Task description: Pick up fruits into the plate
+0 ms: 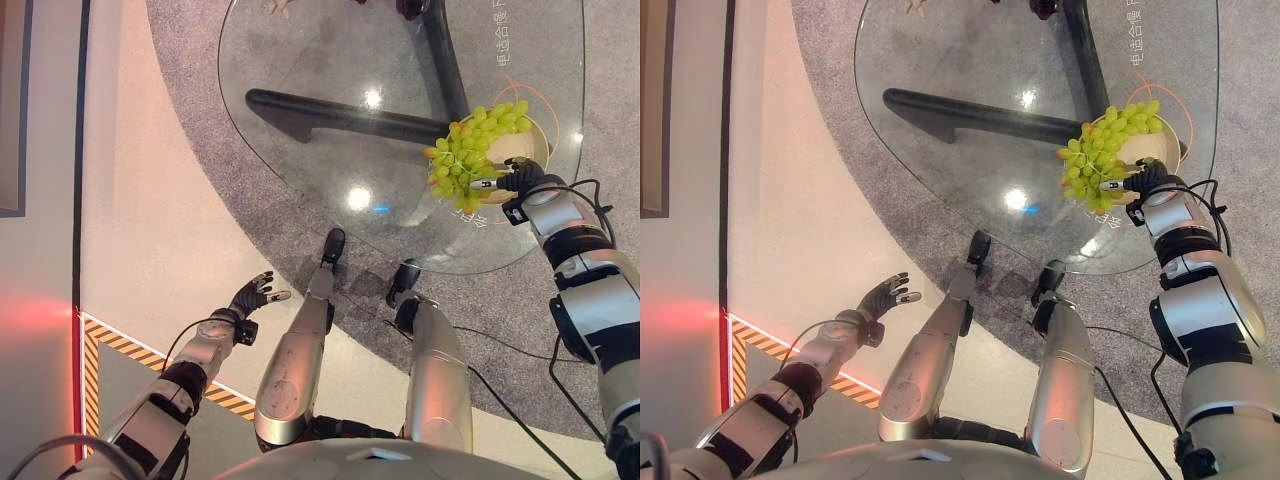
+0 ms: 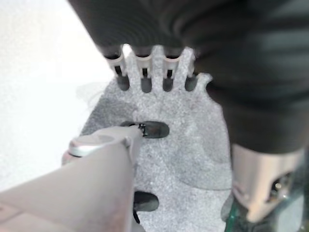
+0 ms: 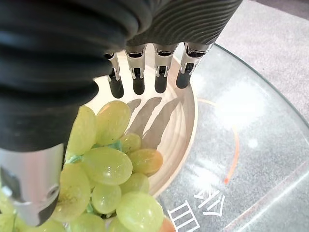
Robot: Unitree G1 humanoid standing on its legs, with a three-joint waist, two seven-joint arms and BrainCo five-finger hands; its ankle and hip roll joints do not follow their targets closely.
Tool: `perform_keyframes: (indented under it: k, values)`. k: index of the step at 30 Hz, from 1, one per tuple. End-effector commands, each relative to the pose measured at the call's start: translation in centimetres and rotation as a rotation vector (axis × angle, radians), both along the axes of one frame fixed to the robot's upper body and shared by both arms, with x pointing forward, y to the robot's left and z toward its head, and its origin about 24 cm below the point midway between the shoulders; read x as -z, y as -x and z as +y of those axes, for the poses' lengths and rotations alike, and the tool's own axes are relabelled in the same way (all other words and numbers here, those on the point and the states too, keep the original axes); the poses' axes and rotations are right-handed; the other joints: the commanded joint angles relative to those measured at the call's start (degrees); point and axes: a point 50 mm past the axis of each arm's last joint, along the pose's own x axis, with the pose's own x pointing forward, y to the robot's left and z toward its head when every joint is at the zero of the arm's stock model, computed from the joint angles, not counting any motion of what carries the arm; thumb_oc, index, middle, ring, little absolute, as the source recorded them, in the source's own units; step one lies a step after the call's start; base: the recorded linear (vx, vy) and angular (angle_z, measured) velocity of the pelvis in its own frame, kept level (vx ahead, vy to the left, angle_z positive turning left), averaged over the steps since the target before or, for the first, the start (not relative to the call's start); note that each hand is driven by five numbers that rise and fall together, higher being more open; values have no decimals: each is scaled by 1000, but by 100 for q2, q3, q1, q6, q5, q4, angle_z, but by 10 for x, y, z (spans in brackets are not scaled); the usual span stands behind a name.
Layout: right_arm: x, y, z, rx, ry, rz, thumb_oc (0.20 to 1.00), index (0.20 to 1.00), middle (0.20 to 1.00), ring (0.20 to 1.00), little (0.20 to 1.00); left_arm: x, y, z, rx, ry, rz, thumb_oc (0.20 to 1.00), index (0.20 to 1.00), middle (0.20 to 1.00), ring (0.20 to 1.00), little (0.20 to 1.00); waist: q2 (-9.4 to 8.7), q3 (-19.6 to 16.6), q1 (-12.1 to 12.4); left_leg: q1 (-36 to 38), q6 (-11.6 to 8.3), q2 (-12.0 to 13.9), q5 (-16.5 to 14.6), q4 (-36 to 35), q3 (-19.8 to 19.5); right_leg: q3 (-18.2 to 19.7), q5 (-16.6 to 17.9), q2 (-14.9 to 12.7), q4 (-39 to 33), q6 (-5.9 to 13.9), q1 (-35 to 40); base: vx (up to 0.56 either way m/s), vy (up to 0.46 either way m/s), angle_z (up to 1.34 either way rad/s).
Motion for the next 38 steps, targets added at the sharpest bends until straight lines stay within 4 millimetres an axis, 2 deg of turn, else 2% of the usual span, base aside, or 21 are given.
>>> perform_keyframes:
  k: [1, 5, 9, 10, 11, 12, 14, 15, 16, 20, 21, 22, 23, 25, 28, 29, 31, 32, 36, 38]
  values:
    - [-10, 5, -17, 70, 49, -47, 1000, 1000, 1000, 1000, 1000, -2, -3, 6, -15, -15, 7, 1000, 1000, 1000, 1000, 1000, -191, -71, 28, 358, 390, -241, -1445, 893, 662, 339, 649, 170, -1378, 468, 597, -48, 17, -1]
    - [-4, 6, -14, 53, -14, -113, 1000, 1000, 1000, 1000, 1000, -1, -2, 8, -19, -11, 10, 1000, 1000, 1000, 1000, 1000, -243, -71, -44, 552, 377, -203, -1458, 822, 715, 385, 644, 196, -1440, 467, 774, -30, 12, 0]
    - [11, 9, -3, 11, -129, -181, 1000, 1000, 1000, 1000, 1000, 2, 0, 10, -35, 7, 36, 1000, 1000, 1000, 1000, 1000, -328, -71, -188, 921, 363, -164, -1473, 702, 798, 469, 662, 221, -1569, 477, 1113, -27, 41, -2]
    - [23, 12, 4, -13, -215, -209, 1000, 1000, 1000, 1000, 1000, 6, 3, 12, -46, 12, 56, 1000, 1000, 1000, 1000, 1000, -375, -71, -256, 1132, 351, -133, -1524, 671, 854, 523, 639, 234, -1612, 481, 1312, -27, 28, -5]
    - [27, 13, 7, -24, -241, -216, 1000, 1000, 1000, 1000, 1000, 6, 3, 12, -51, 16, 60, 1000, 1000, 1000, 1000, 1000, -395, -77, -285, 1166, 349, -130, -1510, 659, 864, 535, 664, 235, -1647, 484, 1353, 32, 39, -2]
    - [51, 22, 17, -42, -368, -232, 1000, 1000, 1000, 1000, 1000, 12, 8, 14, -70, 23, 91, 1000, 1000, 1000, 1000, 1000, -474, -211, -372, 1377, 327, -91, -1564, 592, 936, 594, 657, 239, -1770, 495, 1578, 57, 42, 0]
    - [76, 33, 28, -69, -491, -235, 1000, 1000, 1000, 1000, 1000, 19, 15, 15, -82, 21, 128, 1000, 1000, 1000, 1000, 1000, -555, -379, -477, 1538, 305, -56, -1562, 484, 1011, 659, 716, 241, -1940, 512, 1751, 77, 52, -8]
    - [99, 46, 37, -72, -579, -224, 1000, 1000, 1000, 1000, 1000, 26, 22, 16, -100, 25, 156, 1000, 1000, 1000, 1000, 1000, -627, -544, -564, 1725, 283, -21, -1580, 362, 1106, 726, 751, 232, -2110, 540, 1954, 76, 44, -15]
    - [110, 53, 39, -69, -608, -217, 1000, 1000, 1000, 1000, 1000, 28, 25, 16, -104, 24, 168, 1000, 1000, 1000, 1000, 1000, -649, -607, -590, 1793, 282, -14, -1589, 331, 1134, 747, 761, 229, -2165, 550, 2034, 101, 45, -22]
    - [176, 106, 43, -9, -789, -94, 1000, 1000, 1000, 1000, 1000, 49, 52, 17, -127, 13, 265, 1000, 1000, 1000, 1000, 1000, -767, -1052, -691, 2228, 292, 15, -1657, 152, 1283, 864, 786, 242, -2435, 587, 2509, 87, 12, -16]
    - [180, 109, 44, -5, -801, -83, 1000, 1000, 1000, 1000, 1000, 50, 54, 17, -128, 11, 273, 1000, 1000, 1000, 1000, 1000, -775, -1082, -696, 2257, 293, 17, -1662, 142, 1293, 874, 786, 245, -2448, 587, 2540, 120, 6, -2]
    - [207, 134, 53, 41, -874, -21, 1000, 1000, 1000, 1000, 1000, 60, 69, 19, -133, -8, 326, 1000, 1000, 1000, 1000, 1000, -811, -1293, -738, 2415, 302, 28, -1689, 103, 1336, 920, 773, 258, -2502, 588, 2705, 167, 0, -4]
    - [225, 151, 60, 76, -919, 27, 1000, 1000, 1000, 1000, 1000, 66, 80, 19, -131, -22, 368, 1000, 1000, 1000, 1000, 1000, -830, -1444, -770, 2536, 315, 30, -1710, 65, 1353, 946, 765, 273, -2532, 585, 2811, 220, -3, -11]
    - [251, 182, 68, 161, -1013, 114, 1000, 1000, 1000, 1000, 1000, 77, 100, 21, -153, -31, 447, 1000, 1000, 1000, 1000, 1000, -853, -1690, -821, 2757, 333, 41, -1745, -10, 1419, 999, 752, 302, -2619, 579, 3031, 194, 4, -17]
    - [272, 215, 75, 213, -1043, 213, 1000, 1000, 1000, 1000, 1000, 87, 123, 21, -184, -33, 533, 1000, 1000, 1000, 1000, 1000, -840, -1931, -889, 2988, 358, 44, -1790, -103, 1501, 1064, 732, 331, -2691, 574, 3230, 171, 43, -20]
    - [284, 237, 80, 250, -1053, 284, 1000, 1000, 1000, 1000, 1000, 93, 138, 21, -207, -24, 590, 1000, 1000, 1000, 1000, 1000, -808, -2075, -945, 3155, 378, 51, -1816, -188, 1557, 1117, 711, 355, -2727, 571, 3353, 183, 70, -11]
    - [290, 251, 83, 270, -1046, 340, 1000, 1000, 1000, 1000, 1000, 96, 147, 21, -222, -14, 624, 1000, 1000, 1000, 1000, 1000, -782, -2136, -979, 3270, 395, 55, -1835, -255, 1605, 1140, 696, 371, -2754, 569, 3440, 106, 55, -21]
    - [297, 267, 88, 287, -1049, 404, 1000, 1000, 1000, 1000, 1000, 99, 157, 20, -230, -4, 660, 1000, 1000, 1000, 1000, 1000, -745, -2198, -1028, 3381, 414, 49, -1853, -328, 1635, 1184, 675, 391, -2786, 563, 3530, 66, 52, -19]
    - [307, 294, 93, 355, -1074, 522, 1000, 1000, 1000, 1000, 1000, 104, 173, 17, -232, 8, 723, 1000, 1000, 1000, 1000, 1000, -666, -2317, -1107, 3586, 447, 34, -1891, -447, 1662, 1268, 634, 412, -2842, 554, 3703, 64, 49, -15]
    - [308, 299, 91, 373, -1061, 544, 1000, 1000, 1000, 1000, 1000, 105, 178, 16, -225, 3, 743, 1000, 1000, 1000, 1000, 1000, -638, -2353, -1123, 3645, 457, 34, -1908, -473, 1670, 1297, 630, 420, -2869, 556, 3754, 43, 27, -20]
